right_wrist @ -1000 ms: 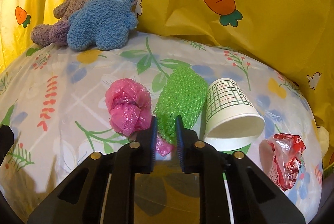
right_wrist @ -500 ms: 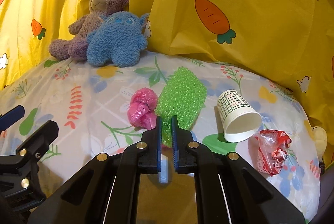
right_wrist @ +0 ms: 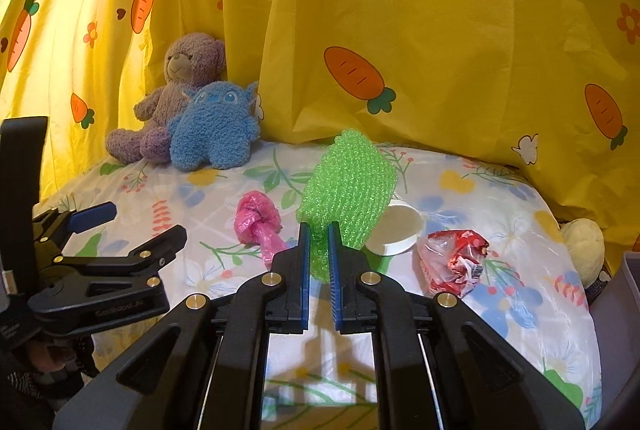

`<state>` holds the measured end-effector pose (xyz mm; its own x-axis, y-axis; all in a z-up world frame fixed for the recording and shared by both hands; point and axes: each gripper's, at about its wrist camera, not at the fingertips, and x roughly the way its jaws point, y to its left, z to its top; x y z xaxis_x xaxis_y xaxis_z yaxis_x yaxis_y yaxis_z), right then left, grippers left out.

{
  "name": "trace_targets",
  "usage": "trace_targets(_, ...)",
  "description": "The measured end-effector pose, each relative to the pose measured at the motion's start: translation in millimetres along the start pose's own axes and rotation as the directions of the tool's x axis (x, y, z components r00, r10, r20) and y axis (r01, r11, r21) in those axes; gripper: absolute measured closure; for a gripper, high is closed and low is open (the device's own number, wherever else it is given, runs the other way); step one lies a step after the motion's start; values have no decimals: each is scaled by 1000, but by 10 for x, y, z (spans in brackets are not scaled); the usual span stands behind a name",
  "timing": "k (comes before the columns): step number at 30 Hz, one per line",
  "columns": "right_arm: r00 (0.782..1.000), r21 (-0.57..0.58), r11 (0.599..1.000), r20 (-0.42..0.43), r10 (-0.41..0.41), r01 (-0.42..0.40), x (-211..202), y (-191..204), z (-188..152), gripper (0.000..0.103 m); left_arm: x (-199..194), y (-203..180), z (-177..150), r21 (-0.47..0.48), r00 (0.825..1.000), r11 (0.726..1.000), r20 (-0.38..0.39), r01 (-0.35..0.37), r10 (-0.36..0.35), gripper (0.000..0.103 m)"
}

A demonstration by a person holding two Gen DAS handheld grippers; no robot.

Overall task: Collect trash
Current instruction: 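Grasp the pink plastic bag with the left tool while the right tool holds the net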

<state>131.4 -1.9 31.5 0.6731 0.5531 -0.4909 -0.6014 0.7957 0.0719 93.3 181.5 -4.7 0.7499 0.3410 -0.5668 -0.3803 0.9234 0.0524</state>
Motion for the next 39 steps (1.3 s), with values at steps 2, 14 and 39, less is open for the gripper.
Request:
trace_targets(2,1000,14,1000,3,-4,4,-64,-80,-39,94,121,-34,56,5,1000,1000,-5,22,-22,7)
trace_targets(14,995,75,992,6,-100,100,-286,-549,-236,94,961,-199,240,-74,992,995,-104,61,-69,16)
trace_targets(39,990,126,983,20,-137,133,-544,-786,-391,94,559,-223,215,-72,986,987,-73,145,-150,72)
